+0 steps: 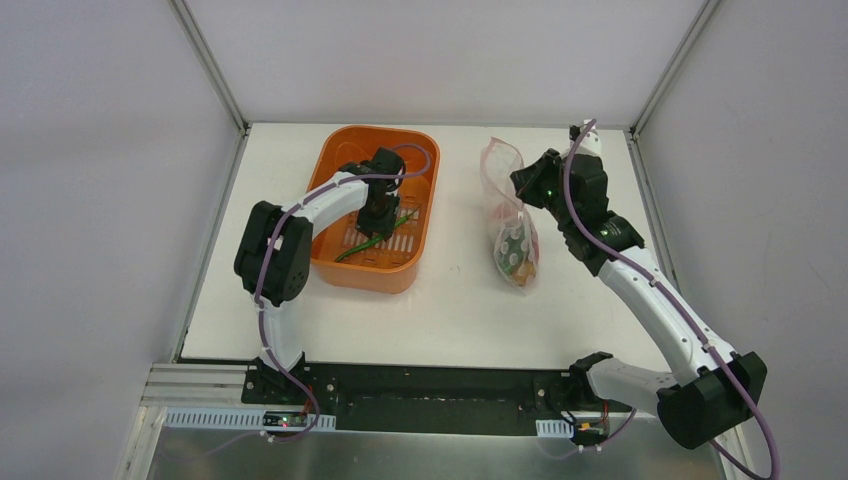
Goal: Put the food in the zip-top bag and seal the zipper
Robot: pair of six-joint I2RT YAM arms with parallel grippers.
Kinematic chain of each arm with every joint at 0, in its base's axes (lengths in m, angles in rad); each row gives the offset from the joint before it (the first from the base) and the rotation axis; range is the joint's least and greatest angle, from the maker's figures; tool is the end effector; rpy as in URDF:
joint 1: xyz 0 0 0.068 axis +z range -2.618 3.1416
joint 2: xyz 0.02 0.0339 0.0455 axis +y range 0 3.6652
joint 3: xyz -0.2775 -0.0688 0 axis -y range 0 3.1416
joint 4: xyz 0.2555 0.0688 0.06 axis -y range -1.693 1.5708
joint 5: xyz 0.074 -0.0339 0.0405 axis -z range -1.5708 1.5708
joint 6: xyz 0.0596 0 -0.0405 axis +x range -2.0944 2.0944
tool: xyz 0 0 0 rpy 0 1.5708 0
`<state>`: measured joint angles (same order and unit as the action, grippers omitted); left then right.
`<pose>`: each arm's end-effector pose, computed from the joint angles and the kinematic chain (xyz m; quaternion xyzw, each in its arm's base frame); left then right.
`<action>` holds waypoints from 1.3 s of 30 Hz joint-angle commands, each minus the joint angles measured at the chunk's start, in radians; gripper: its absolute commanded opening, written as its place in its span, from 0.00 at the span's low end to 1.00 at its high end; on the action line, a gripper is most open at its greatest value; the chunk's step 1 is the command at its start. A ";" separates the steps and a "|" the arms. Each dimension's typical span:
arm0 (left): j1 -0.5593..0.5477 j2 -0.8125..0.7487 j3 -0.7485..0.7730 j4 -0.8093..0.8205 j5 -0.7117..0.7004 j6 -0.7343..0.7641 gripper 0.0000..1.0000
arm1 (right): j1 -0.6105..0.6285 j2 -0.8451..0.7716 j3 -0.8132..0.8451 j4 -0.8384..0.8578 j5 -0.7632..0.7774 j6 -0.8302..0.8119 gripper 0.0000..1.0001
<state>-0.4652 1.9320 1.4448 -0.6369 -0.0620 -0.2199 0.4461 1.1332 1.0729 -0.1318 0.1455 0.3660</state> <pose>0.3856 -0.1894 0.1861 0.1124 0.9682 -0.0459 0.2187 0.2668 0.1180 0.3840 0.0154 0.7709 0.1990 0.6049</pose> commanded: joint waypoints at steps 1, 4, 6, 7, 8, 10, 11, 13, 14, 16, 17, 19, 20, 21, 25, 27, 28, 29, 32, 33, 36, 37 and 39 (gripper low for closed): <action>-0.008 0.004 0.057 -0.083 -0.005 0.010 0.39 | -0.008 -0.014 0.034 0.027 0.007 0.008 0.00; -0.008 0.002 0.041 -0.090 0.002 0.005 0.33 | -0.008 -0.032 0.010 0.055 0.007 0.008 0.00; -0.009 0.001 0.029 -0.095 -0.002 -0.005 0.31 | -0.009 -0.040 0.004 0.061 0.010 0.008 0.00; -0.009 -0.004 0.020 -0.095 0.000 -0.007 0.29 | -0.010 -0.044 0.001 0.061 0.015 0.008 0.00; -0.009 -0.012 0.008 -0.092 0.002 -0.010 0.28 | -0.010 -0.046 0.000 0.060 0.020 0.008 0.00; -0.009 -0.034 -0.013 -0.082 0.006 -0.018 0.24 | -0.012 -0.048 -0.001 0.059 0.026 0.011 0.00; -0.008 -0.044 -0.022 -0.079 0.009 -0.025 0.21 | -0.012 -0.047 0.001 0.056 0.028 0.011 0.00; -0.008 -0.072 -0.031 -0.074 0.019 -0.037 0.18 | -0.013 -0.046 0.005 0.046 0.032 0.016 0.00; -0.009 -0.089 -0.034 -0.072 0.025 -0.040 0.16 | -0.013 -0.046 0.005 0.042 0.034 0.019 0.00; -0.008 -0.126 -0.039 -0.059 0.030 -0.051 0.14 | -0.014 -0.044 0.004 0.035 0.041 0.029 0.00; -0.008 -0.142 -0.038 -0.053 0.032 -0.056 0.14 | -0.013 -0.044 0.002 0.033 0.044 0.033 0.00; -0.008 -0.165 -0.029 -0.045 0.040 -0.071 0.13 | -0.015 -0.044 -0.001 0.034 0.047 0.038 0.00; -0.008 -0.173 -0.023 -0.043 0.045 -0.078 0.13 | -0.016 -0.044 -0.003 0.036 0.046 0.038 0.00; -0.008 -0.178 -0.015 -0.040 0.049 -0.087 0.12 | -0.015 -0.044 -0.006 0.039 0.043 0.037 0.00; -0.007 -0.210 0.008 -0.027 0.055 -0.114 0.11 | -0.017 -0.056 -0.025 0.066 0.031 0.037 0.00; -0.007 -0.228 0.022 -0.025 0.058 -0.124 0.11 | -0.017 -0.067 -0.038 0.080 0.027 0.041 0.00; -0.008 -0.238 0.028 -0.022 0.060 -0.128 0.11 | -0.017 -0.073 -0.043 0.086 0.027 0.039 0.00; -0.007 -0.246 0.034 -0.021 0.060 -0.133 0.10 | -0.017 -0.079 -0.047 0.087 0.030 0.036 0.00; -0.007 -0.275 0.051 -0.011 0.058 -0.147 0.11 | -0.021 -0.096 -0.056 0.088 0.030 0.024 0.00; -0.008 -0.282 0.054 -0.006 0.055 -0.154 0.11 | -0.022 -0.100 -0.060 0.087 0.023 0.021 0.00; -0.007 -0.305 0.071 0.009 0.054 -0.164 0.11 | -0.022 -0.104 -0.066 0.060 0.013 0.022 0.00; -0.006 -0.311 0.085 0.008 0.058 -0.162 0.11 | -0.021 -0.104 -0.064 0.054 0.014 0.024 0.00; -0.007 -0.324 0.120 -0.004 0.060 -0.158 0.11 | -0.022 -0.102 -0.057 0.048 0.022 0.030 0.00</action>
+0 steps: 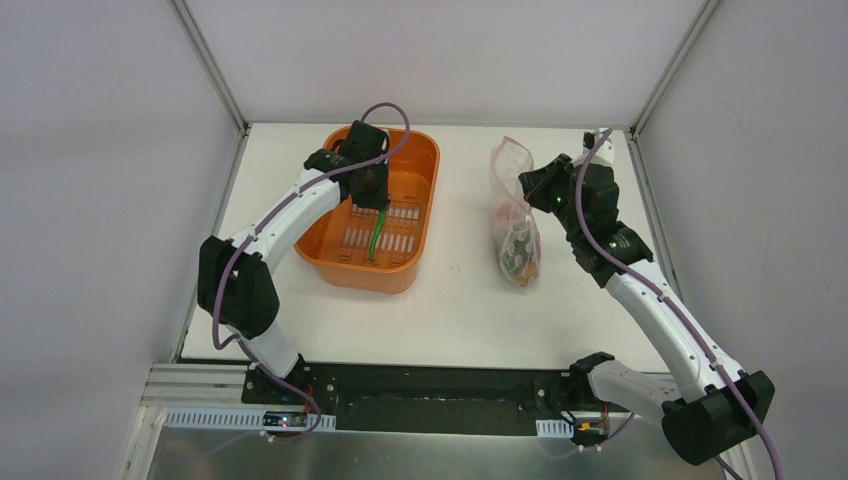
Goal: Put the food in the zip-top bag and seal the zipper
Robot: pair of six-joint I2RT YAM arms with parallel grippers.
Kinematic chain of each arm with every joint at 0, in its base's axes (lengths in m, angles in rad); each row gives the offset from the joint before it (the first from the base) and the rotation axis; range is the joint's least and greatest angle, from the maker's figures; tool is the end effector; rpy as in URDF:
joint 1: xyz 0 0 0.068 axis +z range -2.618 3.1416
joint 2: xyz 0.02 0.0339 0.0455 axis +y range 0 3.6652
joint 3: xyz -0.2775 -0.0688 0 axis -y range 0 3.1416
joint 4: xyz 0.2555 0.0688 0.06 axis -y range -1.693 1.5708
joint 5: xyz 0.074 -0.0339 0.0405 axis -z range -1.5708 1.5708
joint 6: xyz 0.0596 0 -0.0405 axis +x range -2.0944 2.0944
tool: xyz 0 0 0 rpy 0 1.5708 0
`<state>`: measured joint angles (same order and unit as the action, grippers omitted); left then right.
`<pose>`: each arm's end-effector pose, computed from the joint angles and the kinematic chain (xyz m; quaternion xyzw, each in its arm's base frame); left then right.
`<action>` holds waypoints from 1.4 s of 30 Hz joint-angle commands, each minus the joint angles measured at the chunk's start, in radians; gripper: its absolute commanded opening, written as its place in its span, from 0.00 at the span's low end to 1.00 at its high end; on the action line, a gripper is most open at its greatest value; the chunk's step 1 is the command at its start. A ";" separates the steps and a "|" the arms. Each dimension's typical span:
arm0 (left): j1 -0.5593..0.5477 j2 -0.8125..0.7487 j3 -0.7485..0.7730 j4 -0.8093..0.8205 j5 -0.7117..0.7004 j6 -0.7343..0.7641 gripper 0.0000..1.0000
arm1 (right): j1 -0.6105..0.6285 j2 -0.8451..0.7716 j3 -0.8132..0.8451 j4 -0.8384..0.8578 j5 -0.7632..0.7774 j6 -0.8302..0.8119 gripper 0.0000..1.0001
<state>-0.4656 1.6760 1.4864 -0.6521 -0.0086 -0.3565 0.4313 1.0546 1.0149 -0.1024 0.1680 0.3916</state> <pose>0.3580 -0.1793 0.3006 0.0494 0.9330 -0.1388 0.3284 0.2514 0.1047 0.3859 0.0400 0.7538 0.2030 0.6237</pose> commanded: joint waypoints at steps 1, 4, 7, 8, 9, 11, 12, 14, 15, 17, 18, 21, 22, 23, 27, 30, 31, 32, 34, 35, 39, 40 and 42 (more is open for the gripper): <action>-0.005 -0.076 0.091 0.012 0.007 -0.020 0.11 | -0.008 -0.022 0.004 0.017 0.005 0.004 0.00; -0.005 -0.101 0.129 0.028 0.060 -0.027 0.11 | -0.007 -0.023 0.003 0.019 0.014 0.013 0.00; -0.005 -0.123 0.154 0.059 0.104 -0.055 0.11 | -0.007 -0.037 -0.019 0.048 -0.001 0.025 0.00; -0.005 -0.130 0.164 0.069 0.118 -0.067 0.11 | -0.008 -0.043 -0.025 0.056 -0.008 0.026 0.00; -0.006 -0.138 0.170 0.078 0.129 -0.084 0.11 | -0.007 -0.046 -0.027 0.060 -0.015 0.024 0.00; -0.005 -0.153 0.179 0.095 0.145 -0.111 0.12 | -0.008 -0.050 -0.023 0.060 -0.024 0.021 0.00; -0.005 -0.163 0.183 0.109 0.157 -0.127 0.12 | -0.007 -0.051 -0.019 0.056 -0.030 0.017 0.00; -0.005 -0.180 0.186 0.157 0.210 -0.158 0.14 | -0.007 -0.051 -0.009 0.047 -0.041 0.012 0.00; -0.005 -0.185 0.186 0.214 0.250 -0.169 0.16 | -0.008 -0.050 -0.002 0.042 -0.058 0.006 0.00; -0.007 -0.186 0.192 0.290 0.325 -0.204 0.17 | -0.007 -0.044 0.012 0.036 -0.093 -0.006 0.00; -0.008 -0.188 0.189 0.354 0.364 -0.229 0.17 | -0.006 -0.042 0.017 0.034 -0.108 -0.008 0.00; -0.016 -0.194 0.168 0.518 0.435 -0.290 0.19 | -0.006 -0.043 0.023 0.040 -0.129 -0.004 0.00; -0.021 -0.194 0.165 0.566 0.445 -0.303 0.20 | -0.004 -0.045 0.024 0.044 -0.131 -0.002 0.00; -0.024 -0.191 0.163 0.608 0.452 -0.319 0.20 | -0.005 -0.047 0.024 0.049 -0.136 0.001 0.00; -0.046 -0.172 0.170 0.763 0.449 -0.348 0.21 | -0.003 -0.053 0.014 0.059 -0.148 0.006 0.00; -0.063 -0.147 0.183 0.837 0.439 -0.371 0.21 | -0.002 -0.073 -0.028 0.076 -0.137 0.035 0.00; -0.069 -0.138 0.186 0.870 0.434 -0.384 0.21 | -0.002 -0.085 -0.042 0.093 -0.134 0.050 0.00; -0.075 -0.128 0.189 0.901 0.429 -0.395 0.21 | -0.002 -0.093 -0.055 0.112 -0.134 0.064 0.00; -0.092 -0.108 0.198 0.955 0.415 -0.403 0.21 | -0.003 -0.102 -0.066 0.148 -0.134 0.082 0.00; -0.100 -0.096 0.207 0.975 0.408 -0.399 0.20 | -0.003 -0.101 -0.064 0.153 -0.135 0.084 0.00; -0.133 -0.047 0.239 1.047 0.385 -0.392 0.19 | -0.003 -0.089 -0.049 0.161 -0.140 0.087 0.00; -0.141 -0.032 0.246 1.060 0.381 -0.391 0.19 | -0.003 -0.088 -0.049 0.166 -0.139 0.091 0.00; -0.155 -0.004 0.266 1.065 0.377 -0.385 0.18 | -0.002 -0.090 -0.050 0.180 -0.136 0.108 0.00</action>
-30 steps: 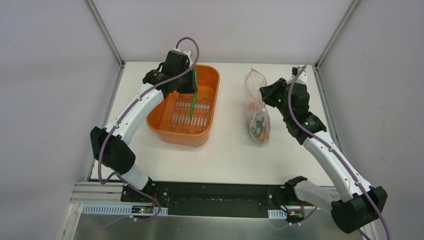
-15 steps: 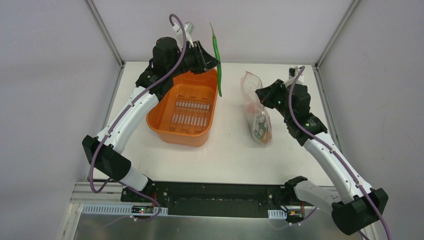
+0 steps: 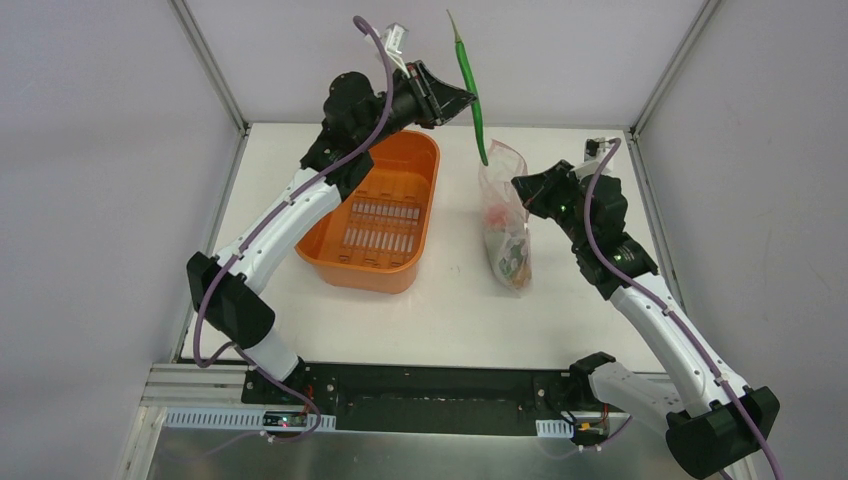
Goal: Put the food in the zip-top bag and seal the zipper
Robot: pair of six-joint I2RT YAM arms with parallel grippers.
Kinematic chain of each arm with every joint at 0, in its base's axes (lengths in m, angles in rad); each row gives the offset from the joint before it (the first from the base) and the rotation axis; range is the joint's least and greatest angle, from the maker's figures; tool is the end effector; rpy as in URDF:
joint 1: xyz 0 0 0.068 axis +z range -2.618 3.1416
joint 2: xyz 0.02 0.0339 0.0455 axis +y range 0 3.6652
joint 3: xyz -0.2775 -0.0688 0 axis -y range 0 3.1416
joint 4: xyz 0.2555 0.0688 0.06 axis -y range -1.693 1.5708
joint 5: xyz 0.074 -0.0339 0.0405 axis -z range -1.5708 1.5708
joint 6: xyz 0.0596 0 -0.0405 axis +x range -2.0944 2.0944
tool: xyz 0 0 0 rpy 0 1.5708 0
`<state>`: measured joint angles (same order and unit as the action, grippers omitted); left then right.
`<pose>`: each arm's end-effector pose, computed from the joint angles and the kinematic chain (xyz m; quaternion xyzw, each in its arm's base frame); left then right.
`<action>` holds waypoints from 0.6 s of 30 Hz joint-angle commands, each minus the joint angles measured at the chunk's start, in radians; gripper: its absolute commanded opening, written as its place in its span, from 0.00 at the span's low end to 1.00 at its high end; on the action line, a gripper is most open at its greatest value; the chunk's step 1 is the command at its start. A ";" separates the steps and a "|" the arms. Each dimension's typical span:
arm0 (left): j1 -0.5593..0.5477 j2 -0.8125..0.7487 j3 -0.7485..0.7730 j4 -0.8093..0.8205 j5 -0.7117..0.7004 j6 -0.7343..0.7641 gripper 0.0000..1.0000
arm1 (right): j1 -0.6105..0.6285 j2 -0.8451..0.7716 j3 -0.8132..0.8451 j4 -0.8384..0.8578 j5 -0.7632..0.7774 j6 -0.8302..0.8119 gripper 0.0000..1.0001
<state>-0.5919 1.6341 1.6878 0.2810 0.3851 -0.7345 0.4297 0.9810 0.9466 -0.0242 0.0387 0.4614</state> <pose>0.3290 -0.2482 0.5065 0.1151 0.5784 -0.5799 0.5621 0.2340 0.1047 0.3875 0.0248 0.7271 0.2829 0.6251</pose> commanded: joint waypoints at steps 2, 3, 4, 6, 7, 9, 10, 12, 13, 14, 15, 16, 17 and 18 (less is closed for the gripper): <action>-0.043 0.056 0.075 0.122 -0.030 0.025 0.18 | -0.001 -0.015 0.019 0.112 -0.005 0.052 0.00; -0.049 0.063 0.079 0.116 -0.035 0.045 0.18 | -0.001 -0.013 0.020 0.117 -0.006 0.056 0.00; -0.054 0.070 0.083 0.107 -0.039 0.063 0.18 | -0.002 -0.012 0.023 0.117 -0.007 0.058 0.00; -0.060 0.087 0.087 0.094 -0.046 0.083 0.18 | -0.001 -0.008 0.028 0.120 -0.006 0.060 0.00; -0.063 0.096 0.087 0.081 -0.046 0.089 0.18 | 0.000 -0.008 0.028 0.122 -0.005 0.061 0.00; -0.070 0.099 0.060 0.086 -0.052 0.090 0.18 | -0.001 -0.014 0.024 0.129 0.011 0.073 0.00; -0.075 0.097 0.044 0.093 -0.060 0.088 0.19 | -0.003 -0.018 0.020 0.134 0.023 0.080 0.00; -0.091 0.100 0.030 0.087 -0.060 0.096 0.20 | -0.003 -0.023 0.011 0.153 0.044 0.091 0.00; -0.101 0.102 0.026 0.069 -0.065 0.110 0.21 | -0.004 -0.022 0.011 0.156 0.053 0.098 0.00; -0.113 0.104 0.021 0.054 -0.070 0.128 0.21 | -0.005 -0.021 0.013 0.161 0.055 0.103 0.00; -0.123 0.105 0.016 0.038 -0.070 0.142 0.21 | -0.006 -0.019 0.014 0.164 0.053 0.107 0.00; -0.131 0.105 0.010 0.023 -0.068 0.150 0.22 | -0.007 -0.019 0.014 0.169 0.051 0.111 0.00; -0.137 0.099 0.002 0.006 -0.065 0.160 0.23 | -0.007 -0.019 0.015 0.170 0.054 0.112 0.00; -0.141 0.089 -0.011 -0.012 -0.058 0.173 0.26 | -0.006 -0.023 0.015 0.168 0.061 0.113 0.00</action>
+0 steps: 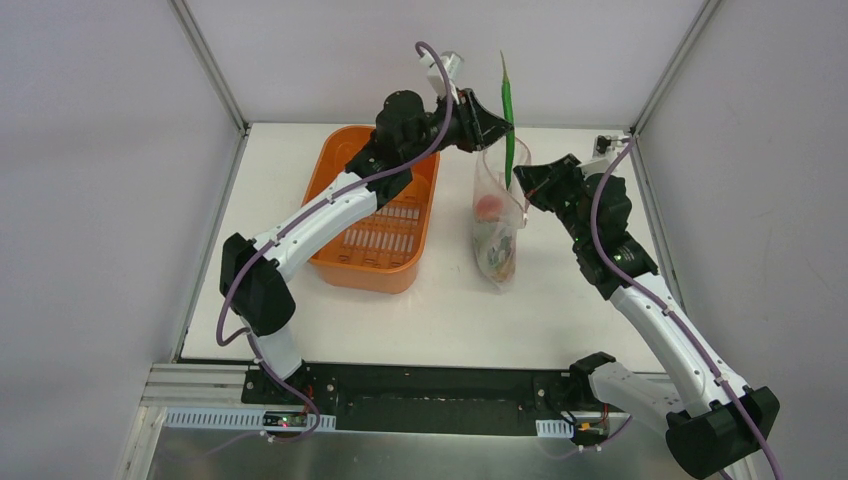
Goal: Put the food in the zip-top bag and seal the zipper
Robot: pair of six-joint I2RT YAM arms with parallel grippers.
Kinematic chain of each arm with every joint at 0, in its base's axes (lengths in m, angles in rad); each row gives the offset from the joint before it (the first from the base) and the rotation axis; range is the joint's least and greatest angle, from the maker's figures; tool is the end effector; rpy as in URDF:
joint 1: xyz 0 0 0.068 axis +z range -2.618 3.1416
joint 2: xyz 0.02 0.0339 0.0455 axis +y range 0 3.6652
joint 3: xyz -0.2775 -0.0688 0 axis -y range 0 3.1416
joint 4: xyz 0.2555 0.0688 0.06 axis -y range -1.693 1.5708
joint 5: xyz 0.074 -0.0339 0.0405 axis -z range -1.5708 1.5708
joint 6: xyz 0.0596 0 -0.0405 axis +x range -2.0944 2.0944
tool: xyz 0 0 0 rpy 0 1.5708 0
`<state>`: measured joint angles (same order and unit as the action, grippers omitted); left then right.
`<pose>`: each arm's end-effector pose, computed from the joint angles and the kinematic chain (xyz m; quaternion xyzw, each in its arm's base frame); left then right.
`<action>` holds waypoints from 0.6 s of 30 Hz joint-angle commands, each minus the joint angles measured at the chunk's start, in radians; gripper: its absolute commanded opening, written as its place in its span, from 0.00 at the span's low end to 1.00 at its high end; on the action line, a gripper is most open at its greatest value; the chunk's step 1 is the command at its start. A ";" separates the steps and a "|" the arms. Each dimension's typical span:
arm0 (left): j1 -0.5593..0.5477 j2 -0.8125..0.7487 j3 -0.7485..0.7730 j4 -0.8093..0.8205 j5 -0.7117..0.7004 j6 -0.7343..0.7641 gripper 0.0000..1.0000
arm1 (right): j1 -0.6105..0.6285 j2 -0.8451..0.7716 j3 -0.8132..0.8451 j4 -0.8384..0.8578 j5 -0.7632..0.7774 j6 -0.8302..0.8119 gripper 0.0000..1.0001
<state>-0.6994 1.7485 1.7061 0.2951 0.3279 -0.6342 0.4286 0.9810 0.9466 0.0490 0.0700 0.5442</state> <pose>0.3344 -0.3064 0.4684 0.1487 0.5996 -0.5609 0.5511 0.2350 0.1028 0.3972 0.0654 0.6989 0.3110 0.6407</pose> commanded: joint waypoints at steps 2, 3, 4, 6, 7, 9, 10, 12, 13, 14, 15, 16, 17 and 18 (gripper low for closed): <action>-0.041 -0.049 -0.054 -0.069 0.004 0.110 0.31 | -0.007 -0.036 0.011 0.095 0.053 0.034 0.00; -0.044 -0.061 -0.067 -0.093 0.002 0.125 0.36 | -0.008 -0.042 0.009 0.095 0.062 0.034 0.00; -0.045 -0.068 -0.077 -0.109 0.002 0.131 0.41 | -0.008 -0.047 0.009 0.095 0.065 0.033 0.00; -0.047 -0.073 -0.088 -0.127 0.007 0.126 0.50 | -0.012 -0.055 0.009 0.094 0.060 0.030 0.00; -0.048 -0.072 -0.083 -0.139 0.012 0.124 0.54 | -0.014 -0.060 0.008 0.092 0.054 0.031 0.00; -0.047 -0.072 -0.066 -0.172 0.019 0.129 0.58 | -0.014 -0.064 0.003 0.086 0.052 0.037 0.00; -0.048 -0.074 -0.060 -0.183 0.023 0.135 0.59 | -0.014 -0.066 -0.002 0.085 0.054 0.042 0.00; -0.047 -0.083 -0.057 -0.199 0.024 0.146 0.59 | -0.016 -0.072 -0.010 0.084 0.058 0.047 0.00; -0.048 -0.089 -0.056 -0.209 0.022 0.150 0.59 | -0.016 -0.074 -0.013 0.084 0.059 0.047 0.00; -0.048 -0.096 -0.055 -0.220 0.018 0.153 0.59 | -0.017 -0.077 -0.015 0.084 0.058 0.044 0.00; -0.048 -0.103 -0.051 -0.238 0.018 0.157 0.59 | -0.017 -0.078 -0.015 0.083 0.057 0.041 0.00; -0.048 -0.111 -0.044 -0.259 0.017 0.163 0.59 | -0.017 -0.076 -0.015 0.080 0.055 0.034 0.00; -0.048 -0.123 -0.032 -0.281 0.016 0.168 0.59 | -0.017 -0.074 -0.009 0.074 0.050 0.026 0.00; -0.048 -0.130 -0.015 -0.315 0.017 0.172 0.60 | -0.018 -0.071 -0.003 0.063 0.045 0.016 0.00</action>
<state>-0.7452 1.7065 1.6215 0.0528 0.3325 -0.5060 0.4183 0.9306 0.9310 0.0628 0.1158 0.5720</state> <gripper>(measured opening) 0.589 0.007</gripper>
